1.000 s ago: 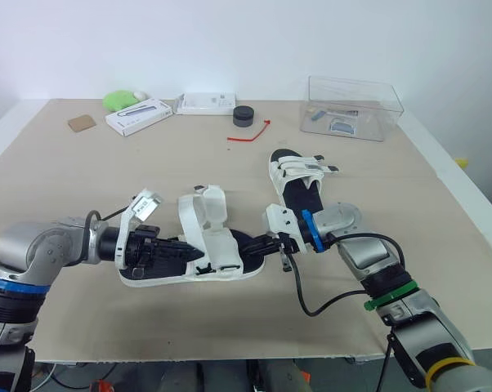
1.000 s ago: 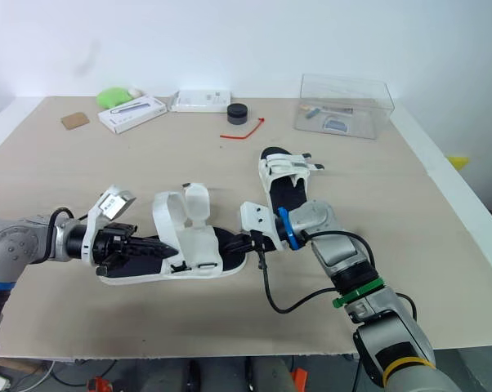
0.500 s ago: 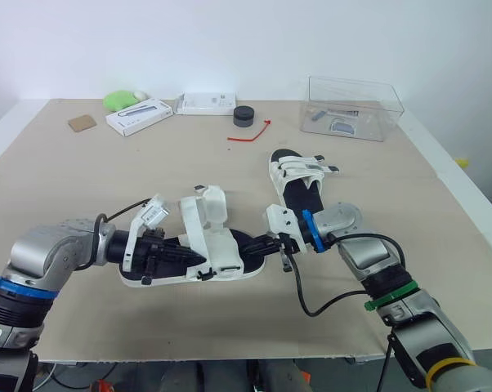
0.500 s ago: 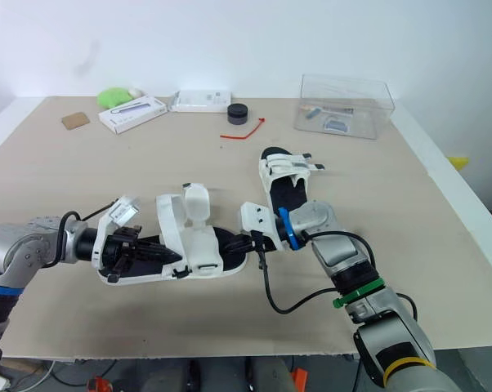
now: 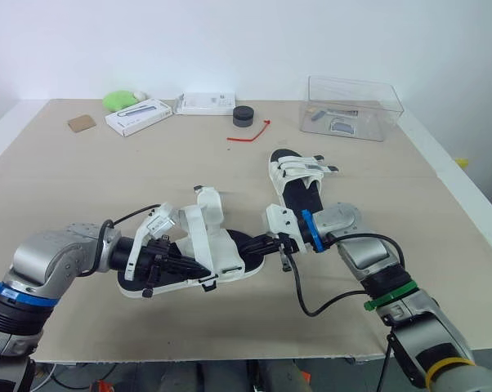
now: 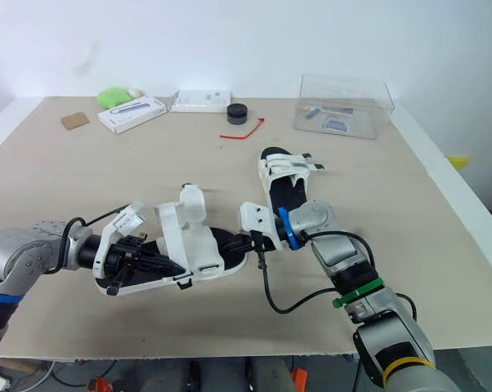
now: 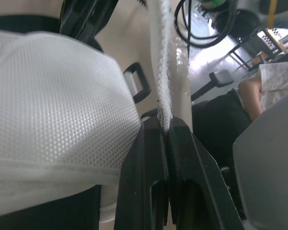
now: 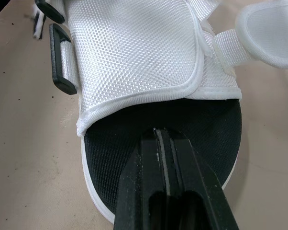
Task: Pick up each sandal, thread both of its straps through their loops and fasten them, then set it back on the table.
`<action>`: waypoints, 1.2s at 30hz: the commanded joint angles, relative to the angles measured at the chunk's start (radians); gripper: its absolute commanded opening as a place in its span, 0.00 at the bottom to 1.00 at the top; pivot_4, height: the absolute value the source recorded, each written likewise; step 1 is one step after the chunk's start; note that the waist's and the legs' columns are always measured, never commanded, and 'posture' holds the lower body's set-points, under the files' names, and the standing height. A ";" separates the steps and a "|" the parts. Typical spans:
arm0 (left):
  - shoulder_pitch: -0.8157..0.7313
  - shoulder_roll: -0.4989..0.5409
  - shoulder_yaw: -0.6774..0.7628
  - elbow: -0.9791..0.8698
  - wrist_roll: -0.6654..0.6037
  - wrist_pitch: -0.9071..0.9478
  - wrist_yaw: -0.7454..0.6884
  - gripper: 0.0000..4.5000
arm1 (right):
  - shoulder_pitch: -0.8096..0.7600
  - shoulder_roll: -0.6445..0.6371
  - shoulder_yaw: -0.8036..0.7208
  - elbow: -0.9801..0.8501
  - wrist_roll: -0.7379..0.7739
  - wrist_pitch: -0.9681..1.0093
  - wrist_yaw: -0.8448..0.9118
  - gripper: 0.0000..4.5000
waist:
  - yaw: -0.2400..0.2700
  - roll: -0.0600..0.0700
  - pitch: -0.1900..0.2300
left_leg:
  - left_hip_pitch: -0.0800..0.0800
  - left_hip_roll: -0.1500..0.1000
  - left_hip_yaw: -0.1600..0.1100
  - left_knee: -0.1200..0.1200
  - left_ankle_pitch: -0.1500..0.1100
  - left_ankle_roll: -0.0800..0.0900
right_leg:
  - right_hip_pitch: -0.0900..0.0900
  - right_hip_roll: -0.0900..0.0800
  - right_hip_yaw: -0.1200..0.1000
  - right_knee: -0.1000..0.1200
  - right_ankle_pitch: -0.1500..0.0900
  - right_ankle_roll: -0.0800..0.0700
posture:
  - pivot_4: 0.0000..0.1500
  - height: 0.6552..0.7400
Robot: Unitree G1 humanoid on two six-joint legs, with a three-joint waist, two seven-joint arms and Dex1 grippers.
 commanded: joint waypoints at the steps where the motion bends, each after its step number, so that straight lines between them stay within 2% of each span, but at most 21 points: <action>1: -0.005 -0.025 0.030 0.015 -0.001 0.020 0.055 0.01 | 0.003 -0.009 0.008 0.015 -0.027 0.000 -0.006 0.00 | 0.001 0.000 0.000 | 0.000 0.000 0.000 0.000 0.000 0.000 | 0.000 0.000 0.000 0.000 0.000 0.000 | 1.00 1.00; 2: -0.009 -0.032 0.041 0.015 -0.014 0.031 0.060 0.01 | 0.003 -0.009 0.009 0.015 -0.027 -0.001 -0.007 0.00 | 0.001 0.000 0.000 | 0.000 0.000 -0.001 0.000 0.000 0.000 | 0.001 0.000 0.000 0.000 0.000 0.000 | 1.00 1.00; 4: -0.018 -0.042 0.074 0.001 -0.057 0.060 0.063 0.13 | 0.003 -0.009 0.009 0.017 -0.027 -0.002 -0.007 0.00 | 0.001 0.000 0.000 | 0.000 0.000 -0.001 0.000 0.000 0.000 | 0.001 0.000 -0.001 0.000 0.000 0.000 | 1.00 1.00; 5: -0.025 -0.047 0.090 -0.006 -0.070 0.064 0.069 0.14 | 0.002 -0.009 0.009 0.019 -0.028 -0.003 -0.007 0.00 | 0.001 0.000 0.000 | 0.001 0.000 -0.001 0.000 0.000 0.000 | 0.001 0.000 0.000 0.000 0.001 0.000 | 1.00 1.00; 6: -0.032 -0.050 0.101 -0.011 -0.077 0.066 0.077 0.27 | 0.000 -0.008 0.009 0.022 -0.029 -0.004 -0.007 0.00 | 0.001 0.000 0.000 | 0.000 0.000 -0.001 0.000 0.000 0.000 | 0.001 0.000 0.000 0.000 0.001 0.000 | 1.00 1.00; 7: -0.038 -0.051 0.113 -0.016 -0.083 0.063 0.083 0.35 | -0.001 -0.008 0.009 0.024 -0.030 -0.006 -0.007 0.00 | 0.001 0.000 0.000 | 0.000 0.000 -0.001 0.000 0.000 0.000 | 0.001 -0.001 0.000 0.000 0.001 0.000 | 1.00 1.00; 11: -0.064 -0.037 0.157 -0.016 -0.116 0.078 0.089 0.35 | -0.005 -0.008 0.008 0.032 -0.032 -0.011 -0.007 0.00 | 0.000 0.000 0.000 | 0.000 0.000 -0.001 0.000 0.000 0.000 | 0.001 0.000 0.000 0.000 0.001 0.000 | 1.00 1.00; 19: -0.081 -0.097 0.169 0.016 -0.091 0.047 0.168 0.35 | -0.011 -0.003 0.011 0.044 -0.034 -0.020 -0.006 0.00 | 0.000 0.000 0.000 | 0.000 0.000 -0.001 0.001 0.001 0.000 | 0.001 -0.001 0.000 0.000 0.001 0.000 | 1.00 1.00; 21: -0.034 -0.086 0.143 -0.021 -0.085 0.038 0.147 0.23 | -0.007 -0.006 0.010 0.040 -0.034 -0.020 -0.005 0.00 | -0.001 0.000 0.000 | 0.000 0.000 -0.001 0.001 0.001 0.000 | 0.001 -0.001 0.000 0.000 0.001 0.000 | 1.00 1.00; 23: 0.012 -0.069 0.115 -0.057 -0.069 0.022 0.130 0.04 | -0.003 -0.009 0.010 0.034 -0.033 -0.020 -0.005 0.00 | -0.002 0.000 0.000 | 0.001 0.000 0.000 0.000 0.001 0.000 | 0.001 -0.001 0.000 0.000 0.001 0.000 | 1.00 1.00; 24: 0.028 -0.065 0.107 -0.070 -0.065 0.016 0.126 0.02 | -0.002 -0.010 0.011 0.032 -0.033 -0.019 -0.005 0.00 | -0.001 0.000 0.000 | 0.001 0.001 -0.001 0.000 0.001 0.000 | 0.001 0.000 0.000 0.000 0.001 0.000 | 1.00 1.00; 34: 0.053 -0.073 0.127 -0.105 -0.086 0.028 0.172 0.02 | -0.003 -0.011 0.015 0.038 -0.035 -0.027 -0.002 0.00 | 0.000 0.000 0.000 | 0.001 0.000 -0.001 0.000 0.001 -0.001 | 0.001 -0.001 0.000 0.000 0.001 0.000 | 1.00 1.00; 36: 0.048 -0.052 0.133 -0.113 -0.118 0.057 0.154 0.13 | -0.006 -0.010 0.016 0.044 -0.038 -0.032 -0.001 0.00 | 0.000 0.000 0.000 | 0.001 0.000 -0.001 0.000 0.001 -0.001 | 0.001 -0.001 0.000 0.000 0.001 0.000 | 1.00 1.00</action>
